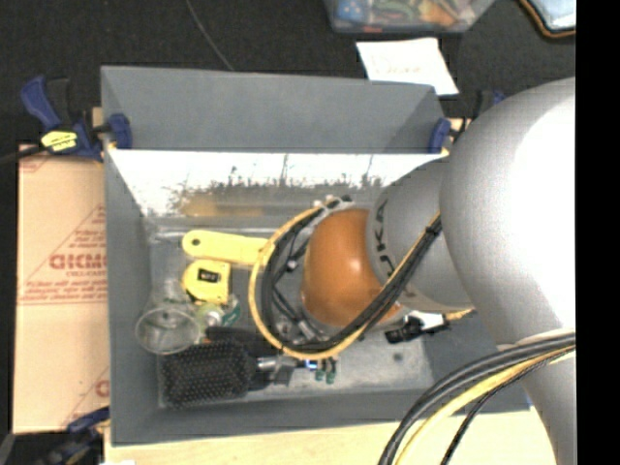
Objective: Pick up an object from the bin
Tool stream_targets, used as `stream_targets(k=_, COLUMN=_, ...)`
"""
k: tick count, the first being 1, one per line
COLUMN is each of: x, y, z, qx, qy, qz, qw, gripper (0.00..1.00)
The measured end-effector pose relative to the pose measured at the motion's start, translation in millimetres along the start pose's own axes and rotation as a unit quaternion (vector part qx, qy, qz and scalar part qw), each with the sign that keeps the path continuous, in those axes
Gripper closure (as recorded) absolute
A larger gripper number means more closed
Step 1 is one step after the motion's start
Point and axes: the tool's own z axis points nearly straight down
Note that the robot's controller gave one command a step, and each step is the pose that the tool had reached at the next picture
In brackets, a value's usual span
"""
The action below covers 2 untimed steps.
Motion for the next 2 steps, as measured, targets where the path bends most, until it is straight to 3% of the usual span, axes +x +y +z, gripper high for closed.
stream_targets(k=1, x=3.8, y=-1, z=-9, qx=0.002, qy=0.0037, qz=-0.002, qw=1.0000, gripper=1.00)
stream_targets(k=2, x=6.1, y=-8, z=-47, qx=0.001, qy=0.0046, qz=-0.028, qw=0.9996, gripper=1.00)
